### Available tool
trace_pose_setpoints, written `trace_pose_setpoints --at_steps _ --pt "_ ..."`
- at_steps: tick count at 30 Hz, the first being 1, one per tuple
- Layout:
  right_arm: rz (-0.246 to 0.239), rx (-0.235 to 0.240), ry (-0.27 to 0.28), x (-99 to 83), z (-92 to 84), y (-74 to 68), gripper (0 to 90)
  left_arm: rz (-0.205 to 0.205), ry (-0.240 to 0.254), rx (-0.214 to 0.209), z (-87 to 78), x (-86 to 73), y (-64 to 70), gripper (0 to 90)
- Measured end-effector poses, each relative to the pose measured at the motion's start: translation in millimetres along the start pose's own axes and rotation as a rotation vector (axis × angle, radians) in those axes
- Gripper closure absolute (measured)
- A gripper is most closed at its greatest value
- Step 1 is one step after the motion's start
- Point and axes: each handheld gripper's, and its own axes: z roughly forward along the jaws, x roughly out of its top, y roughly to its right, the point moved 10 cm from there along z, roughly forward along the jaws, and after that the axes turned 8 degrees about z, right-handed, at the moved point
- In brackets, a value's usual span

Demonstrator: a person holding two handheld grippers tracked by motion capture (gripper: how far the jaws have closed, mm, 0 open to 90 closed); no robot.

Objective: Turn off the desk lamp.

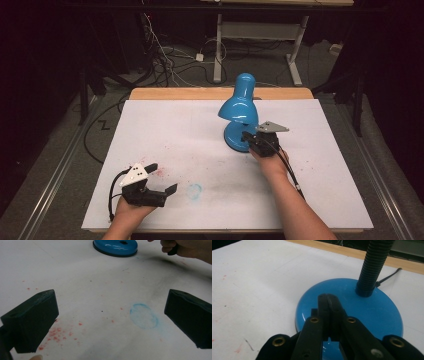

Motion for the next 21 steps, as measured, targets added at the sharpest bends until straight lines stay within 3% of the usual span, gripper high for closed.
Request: trace_pose_setpoints --at_steps 12,21 --pt "-0.029 0.067 0.029 2.0 -20.6 -31.3 90.0 -0.004 0.005 0.003 0.0 1.2 -0.4 0.0" --pt "-0.041 0.112 0.025 -9.9 -30.4 -52.5 90.0 -0.004 -0.002 0.003 1.6 0.2 -0.6 0.0"
